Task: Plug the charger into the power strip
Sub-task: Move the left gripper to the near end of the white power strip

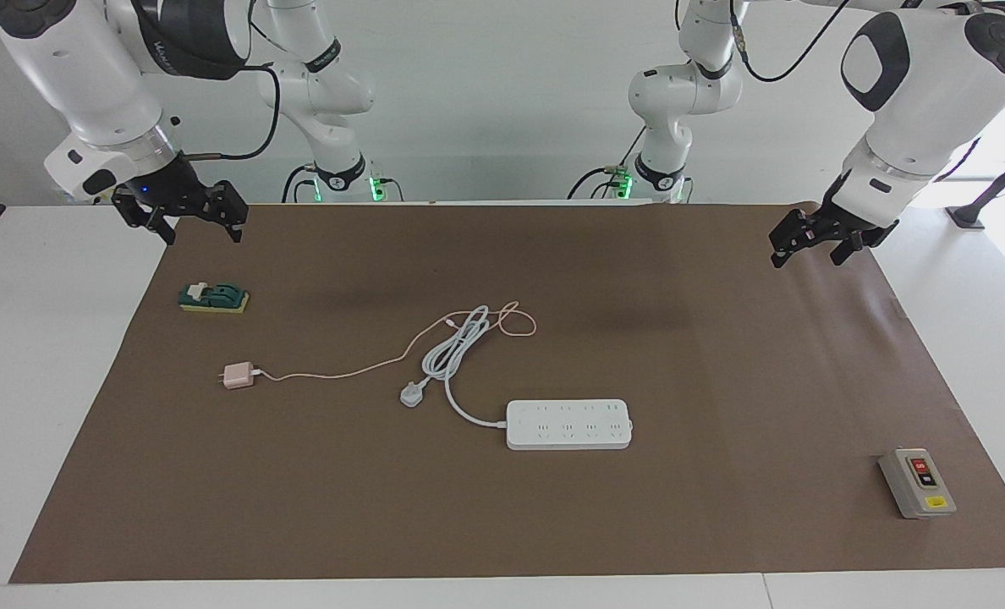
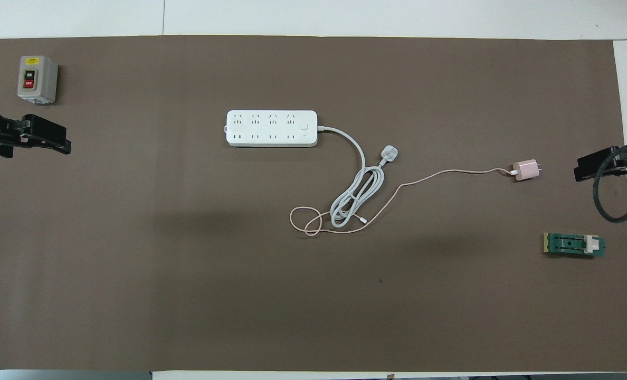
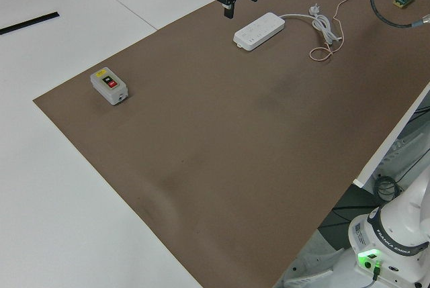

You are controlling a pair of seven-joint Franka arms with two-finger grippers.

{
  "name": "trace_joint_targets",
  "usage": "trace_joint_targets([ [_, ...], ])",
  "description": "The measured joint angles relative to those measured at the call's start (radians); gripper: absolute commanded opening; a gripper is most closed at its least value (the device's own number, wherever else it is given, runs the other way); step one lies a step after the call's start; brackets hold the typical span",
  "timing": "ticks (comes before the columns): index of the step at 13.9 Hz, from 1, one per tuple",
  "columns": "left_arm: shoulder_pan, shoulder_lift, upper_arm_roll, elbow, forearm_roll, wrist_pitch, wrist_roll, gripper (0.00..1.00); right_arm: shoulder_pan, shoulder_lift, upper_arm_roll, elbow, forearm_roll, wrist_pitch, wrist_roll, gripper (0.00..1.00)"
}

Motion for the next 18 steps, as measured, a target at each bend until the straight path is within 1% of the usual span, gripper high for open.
trace_joint_targets([
  [8, -0.003, 0.003, -0.009, -0.006, -0.001, 0.004, 0.0, 1.0, 0.0, -0.001, 0.0, 0.0, 0.0, -0.008, 0.0, 1.0],
  [10, -0.012, 0.003, -0.023, -0.006, -0.036, 0.009, 0.001, 1.0, -0.002, -0.006, -0.001, 0.0, 0.0, -0.015, 0.0, 1.0],
  [13, -0.027, 0.016, -0.031, -0.007, -0.215, 0.015, 0.0, 1.0, -0.004, -0.01, -0.007, 0.0, 0.0, -0.017, 0.0, 1.0],
  [15, -0.026, 0.037, -0.026, -0.012, -0.404, 0.016, 0.0, 1.0, -0.01, -0.01, -0.012, 0.0, 0.0, -0.017, 0.0, 1.0],
  [18, -0.025, 0.074, -0.02, -0.036, -0.661, 0.03, 0.001, 1.0, -0.058, -0.012, -0.015, -0.014, 0.004, -0.023, 0.0, 1.0],
])
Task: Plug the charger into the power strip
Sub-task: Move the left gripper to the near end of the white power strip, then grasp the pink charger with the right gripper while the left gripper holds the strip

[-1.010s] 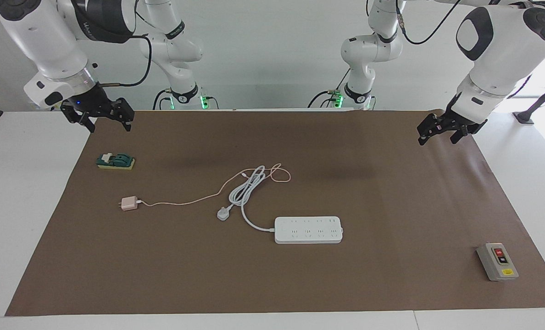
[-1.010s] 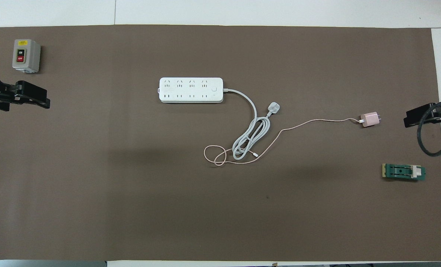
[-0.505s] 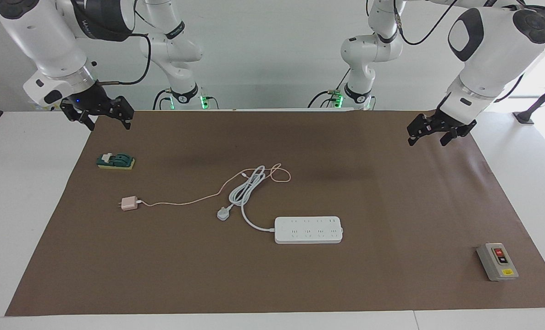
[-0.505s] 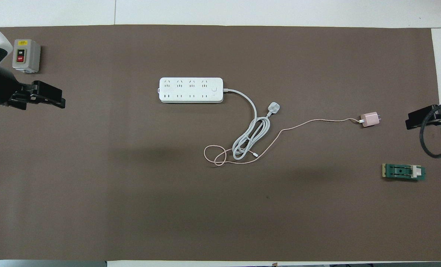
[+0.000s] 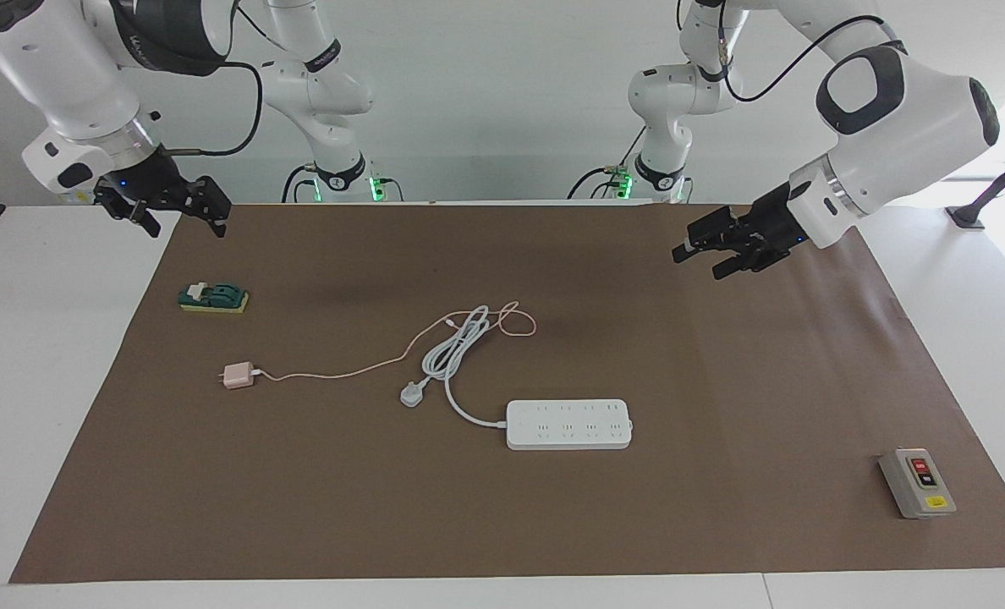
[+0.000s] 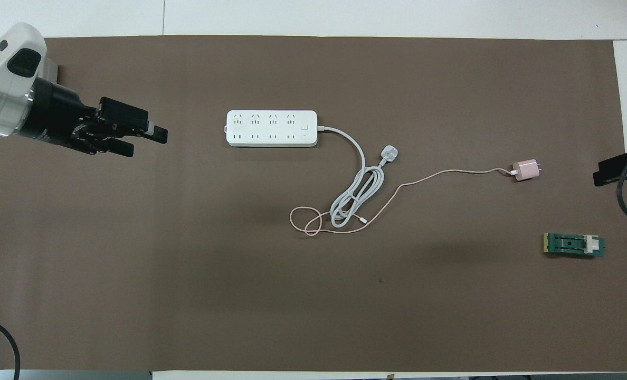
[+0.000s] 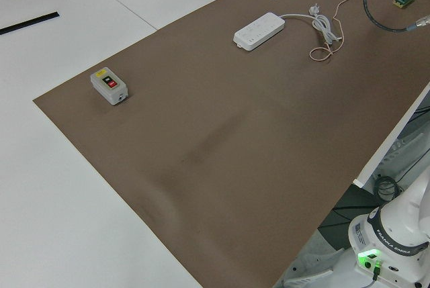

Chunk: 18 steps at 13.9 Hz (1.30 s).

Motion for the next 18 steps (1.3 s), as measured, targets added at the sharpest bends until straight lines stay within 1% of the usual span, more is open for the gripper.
trace_joint_targets([
  [2, 0.006, 0.047, 0.002, -0.008, -0.156, 0.013, 0.026, 1.0, -0.044, 0.001, -0.002, -0.029, 0.022, 0.0, 0.007, 1.0],
  [4, 0.023, 0.11, 0.003, -0.023, -0.311, 0.015, 0.079, 1.0, -0.089, 0.018, -0.003, -0.056, 0.071, 0.0, 0.077, 1.0],
  [6, 0.036, 0.167, 0.003, -0.062, -0.467, 0.015, 0.172, 1.0, -0.129, 0.068, -0.004, -0.066, 0.124, 0.001, 0.179, 1.0],
  [7, 0.038, 0.192, 0.003, -0.085, -0.518, 0.015, 0.237, 1.0, -0.146, 0.102, -0.004, -0.067, 0.156, 0.003, 0.24, 1.0],
  [10, 0.038, 0.238, 0.001, -0.159, -0.611, 0.015, 0.368, 1.0, -0.195, 0.21, -0.006, -0.069, 0.272, 0.043, 0.408, 1.0],
  [12, 0.036, 0.241, -0.004, -0.254, -0.69, 0.015, 0.513, 1.0, -0.215, 0.266, -0.007, -0.068, 0.35, 0.069, 0.529, 1.0],
  [14, 0.035, 0.241, -0.008, -0.334, -0.751, 0.018, 0.626, 1.0, -0.217, 0.328, -0.031, -0.066, 0.435, 0.083, 0.583, 1.0],
  [16, 0.031, 0.241, -0.011, -0.36, -0.792, 0.079, 0.666, 1.0, -0.221, 0.394, -0.073, -0.062, 0.517, 0.093, 0.589, 1.0],
  [18, 0.021, 0.241, -0.012, -0.36, -0.847, 0.144, 0.67, 1.0, -0.23, 0.447, -0.086, -0.052, 0.583, 0.099, 0.599, 1.0],
])
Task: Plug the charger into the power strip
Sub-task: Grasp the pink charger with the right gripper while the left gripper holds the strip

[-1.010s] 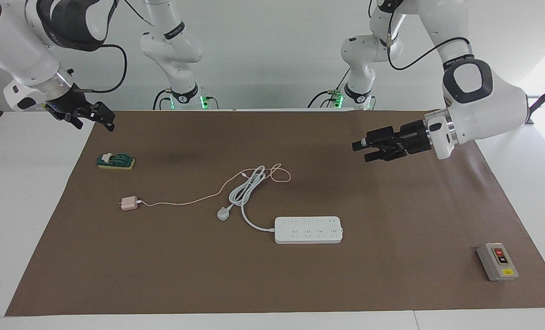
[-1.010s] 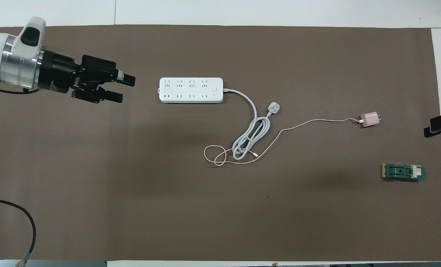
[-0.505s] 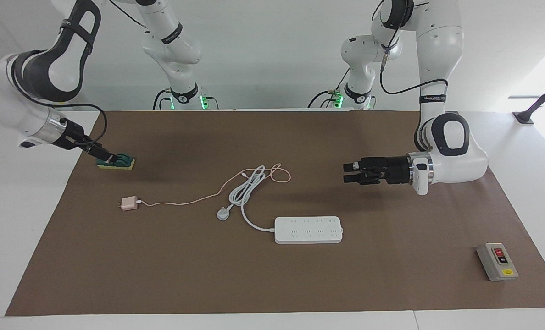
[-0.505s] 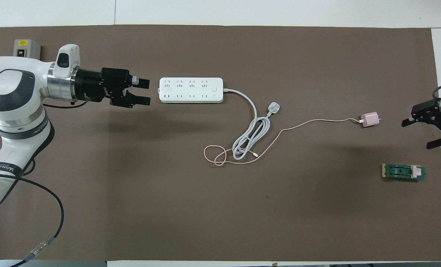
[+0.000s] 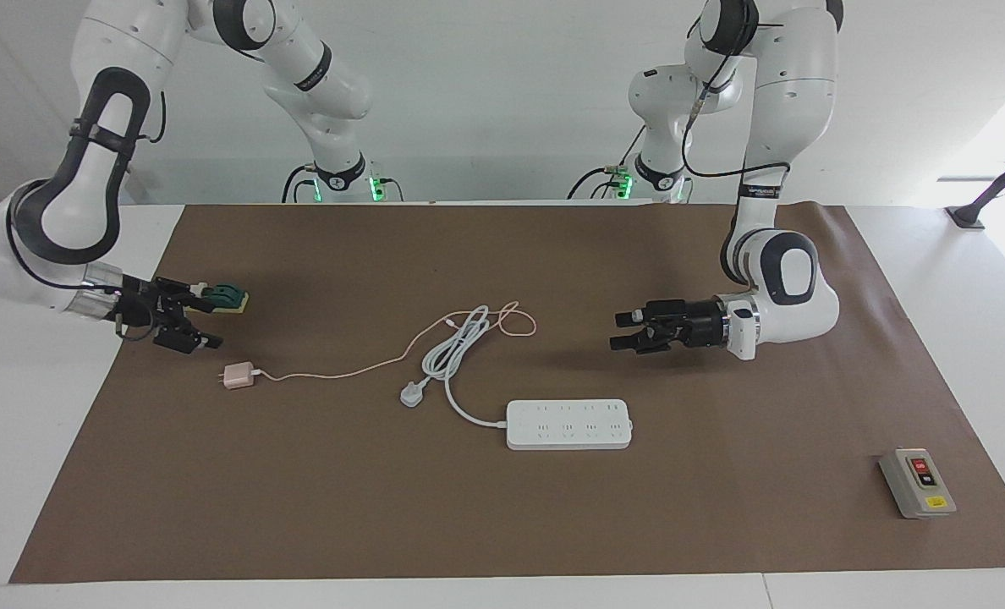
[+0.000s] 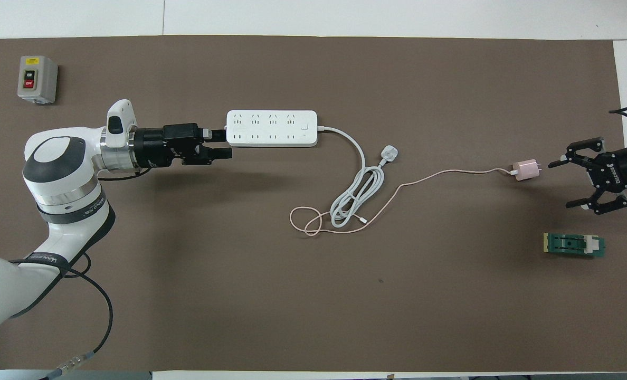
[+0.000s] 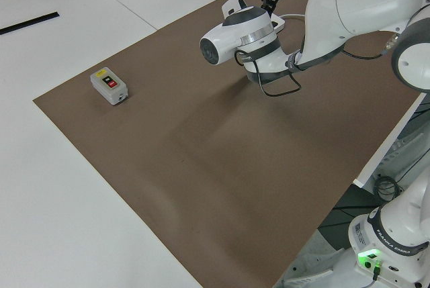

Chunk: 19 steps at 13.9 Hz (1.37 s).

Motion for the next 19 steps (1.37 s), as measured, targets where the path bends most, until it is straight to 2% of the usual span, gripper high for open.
trace_joint_targets([
  [3, -0.022, 0.005, -0.006, 0.0, -0.045, 0.054, 0.05, 1.0, 0.0, 0.04, -0.006, 0.021, 0.085, 0.001, 0.046, 1.0],
  [6, -0.027, 0.066, -0.048, 0.001, -0.1, 0.059, 0.131, 1.0, 0.002, 0.085, -0.004, 0.05, 0.082, 0.002, 0.056, 1.0],
  [9, -0.027, 0.123, -0.081, 0.02, -0.138, 0.058, 0.167, 1.0, 0.01, 0.18, -0.002, 0.112, 0.07, 0.002, 0.055, 1.0],
  [12, -0.026, 0.13, -0.093, 0.035, -0.142, 0.058, 0.167, 1.0, 0.01, 0.249, -0.002, 0.176, 0.071, 0.002, 0.055, 1.0],
  [15, -0.026, 0.131, -0.098, 0.044, -0.149, 0.058, 0.167, 1.0, 0.01, 0.265, -0.002, 0.19, 0.089, 0.006, 0.04, 0.99],
  [16, -0.026, 0.134, -0.1, 0.046, -0.149, 0.058, 0.167, 1.0, 0.009, 0.265, -0.002, 0.19, 0.09, 0.006, 0.035, 0.81],
  [18, -0.027, 0.143, -0.109, 0.05, -0.149, 0.058, 0.167, 1.0, 0.008, 0.265, -0.002, 0.19, 0.09, 0.006, 0.034, 0.17],
  [19, -0.027, 0.146, -0.113, 0.053, -0.15, 0.058, 0.167, 1.0, 0.006, 0.264, -0.003, 0.189, 0.09, 0.005, 0.034, 0.0],
])
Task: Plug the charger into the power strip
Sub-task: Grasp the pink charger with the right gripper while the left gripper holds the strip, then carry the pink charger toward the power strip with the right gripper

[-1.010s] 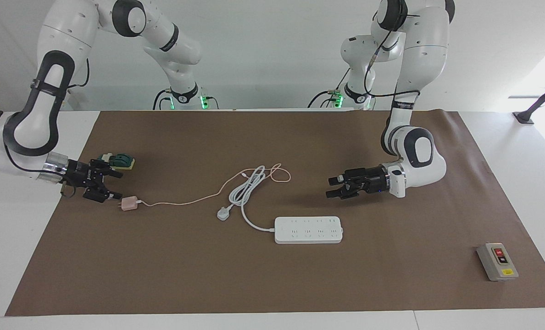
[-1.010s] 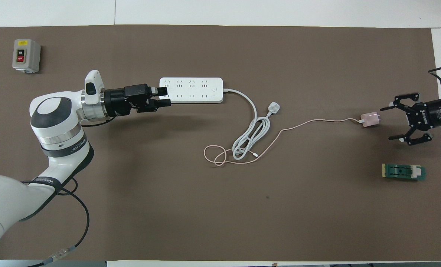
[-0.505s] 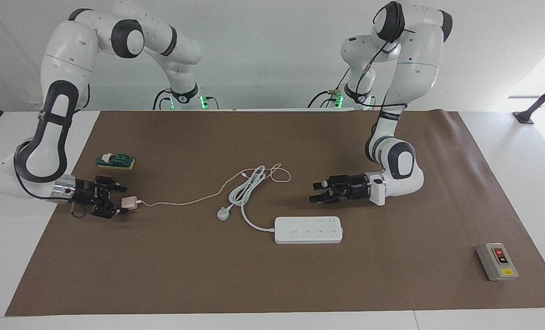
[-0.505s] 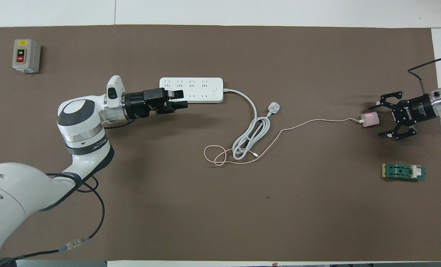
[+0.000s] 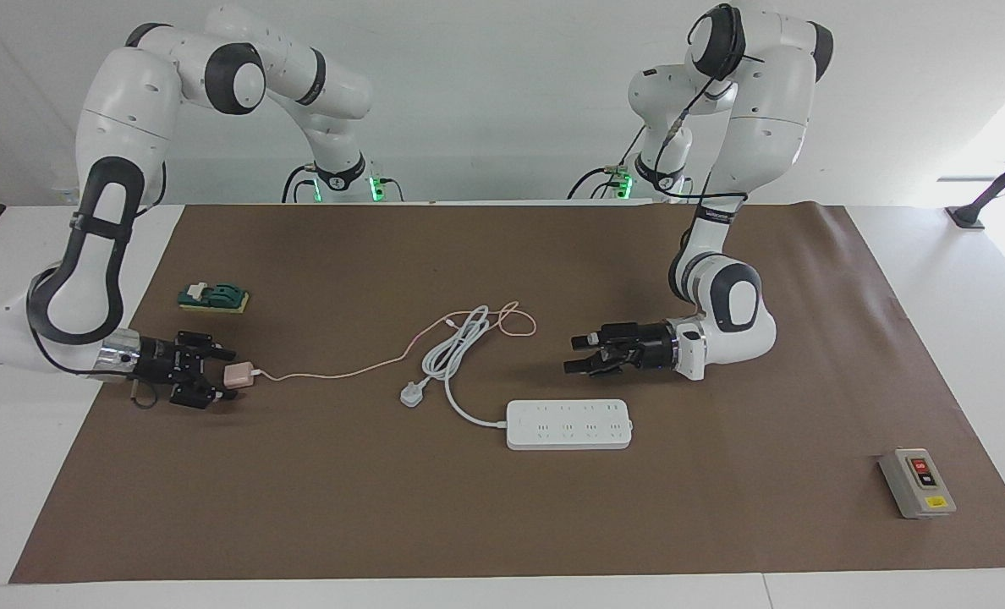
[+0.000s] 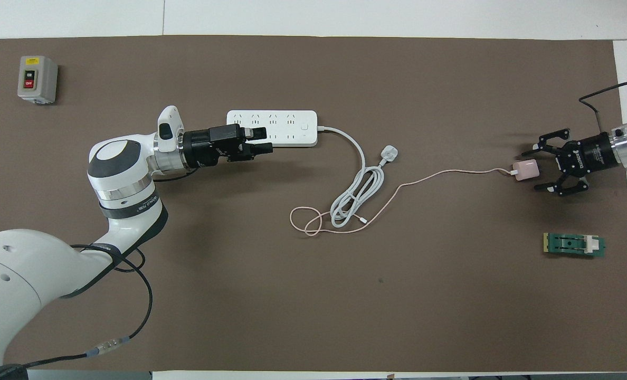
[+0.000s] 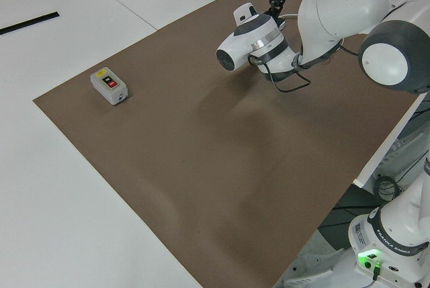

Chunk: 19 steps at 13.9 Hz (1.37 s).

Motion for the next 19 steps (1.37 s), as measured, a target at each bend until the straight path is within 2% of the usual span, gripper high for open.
trace_joint_targets([
  [10, 0.0, 0.007, -0.006, 0.008, 0.0, -0.028, -0.014, 1.0, -0.001, -0.014, 0.005, -0.022, 0.007, 0.021, -0.013, 0.0],
  [15, 0.001, 0.007, -0.006, 0.011, 0.005, -0.028, -0.013, 1.0, 0.116, -0.074, 0.019, -0.018, 0.062, 0.027, 0.179, 0.0],
  [19, 0.002, 0.007, 0.002, 0.041, 0.061, -0.026, -0.013, 1.0, 0.217, -0.114, 0.02, -0.018, 0.122, 0.038, 0.296, 0.0],
])
